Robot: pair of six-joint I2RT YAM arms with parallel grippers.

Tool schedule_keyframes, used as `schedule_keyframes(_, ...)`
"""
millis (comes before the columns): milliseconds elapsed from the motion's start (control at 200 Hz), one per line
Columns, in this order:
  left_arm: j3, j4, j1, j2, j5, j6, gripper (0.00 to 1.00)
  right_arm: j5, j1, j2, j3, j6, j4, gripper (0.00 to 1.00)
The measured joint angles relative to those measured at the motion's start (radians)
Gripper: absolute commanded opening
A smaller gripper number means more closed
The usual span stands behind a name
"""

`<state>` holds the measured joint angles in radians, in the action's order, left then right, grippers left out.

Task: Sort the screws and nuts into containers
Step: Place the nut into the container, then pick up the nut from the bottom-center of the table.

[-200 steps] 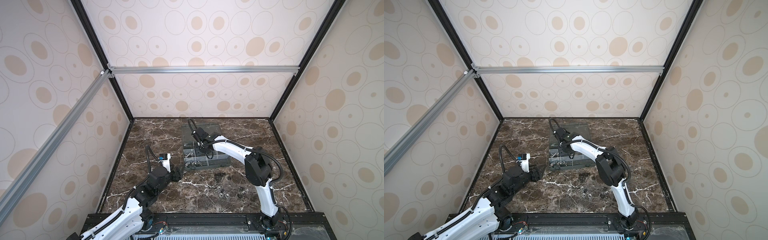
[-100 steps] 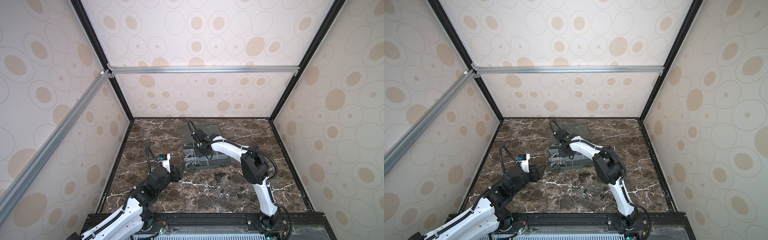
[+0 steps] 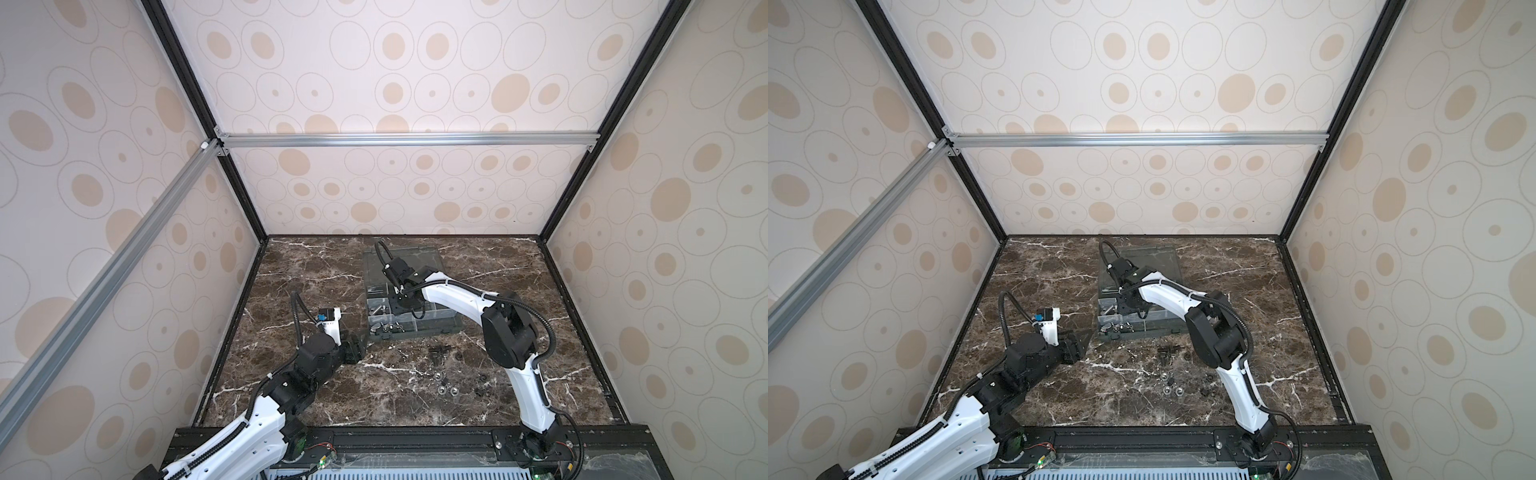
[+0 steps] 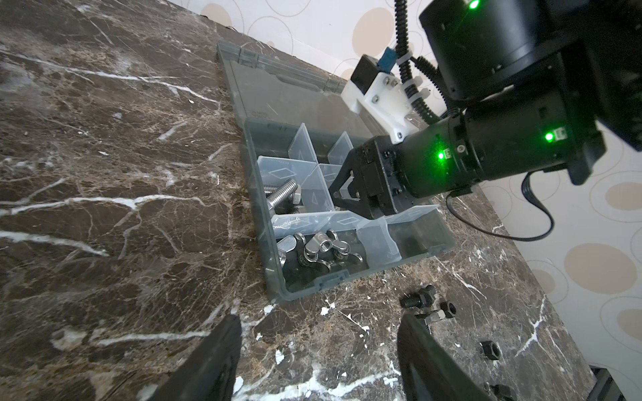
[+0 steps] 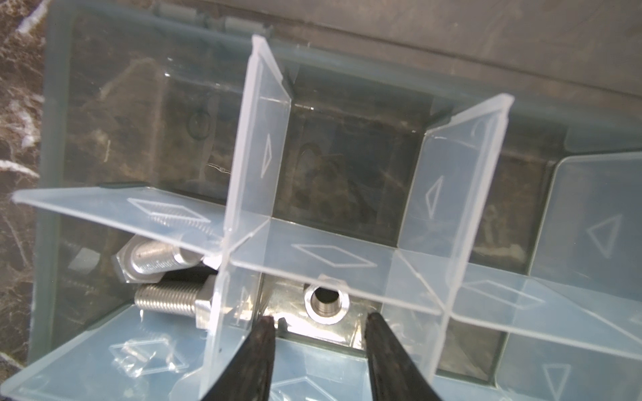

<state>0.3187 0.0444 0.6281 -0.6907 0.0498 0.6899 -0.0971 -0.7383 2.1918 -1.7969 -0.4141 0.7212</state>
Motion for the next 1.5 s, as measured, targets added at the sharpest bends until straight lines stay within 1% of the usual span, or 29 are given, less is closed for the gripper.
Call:
schedule_keyframes(75, 0.000, 0.001, 0.000, 0.000, -0.003, 0.000, 0.71, 0.000, 0.000, -0.014, 0.014, 0.000, -0.005, 0.47)
schedule_keyframes(175, 0.000, 0.009, 0.000, -0.011, -0.010, 0.000, 0.70, -0.001, 0.000, -0.074, 0.068, 0.000, -0.014, 0.47)
schedule_keyframes(490, 0.018, 0.026, 0.000, -0.125, -0.066, -0.005, 0.67, -0.040, 0.001, -0.393, 0.324, -0.015, -0.061, 0.48)
schedule_keyframes(620, 0.035, 0.042, 0.003, -0.171, -0.091, -0.006, 0.65, -0.063, 0.002, -0.493, 0.444, -0.032, -0.076, 0.48)
schedule_keyframes(710, 0.047, 0.054, 0.022, -0.204, -0.098, -0.006, 0.65, -0.080, 0.003, -0.555, 0.522, -0.046, -0.079, 0.48)
schedule_keyframes(810, 0.066, 0.071, 0.068, -0.251, -0.093, -0.007, 0.65, -0.101, 0.007, -0.626, 0.600, -0.062, -0.078, 0.49)
schedule_keyframes(945, 0.105, 0.089, 0.162, -0.332, -0.078, -0.010, 0.65, -0.122, 0.013, -0.705, 0.674, -0.087, -0.078, 0.49)
schedule_keyframes(1165, 0.201, 0.105, 0.285, -0.507, -0.055, -0.027, 0.65, -0.151, 0.023, -0.808, 0.771, -0.122, -0.079, 0.49)
schedule_keyframes(1320, 0.276, 0.104, 0.339, -0.617, -0.049, -0.044, 0.64, -0.166, 0.034, -0.862, 0.821, -0.141, -0.077, 0.50)
schedule_keyframes(1500, 0.330, 0.099, 0.379, -0.696, -0.048, -0.064, 0.63, -0.175, 0.040, -0.916, 0.867, -0.161, -0.076, 0.50)
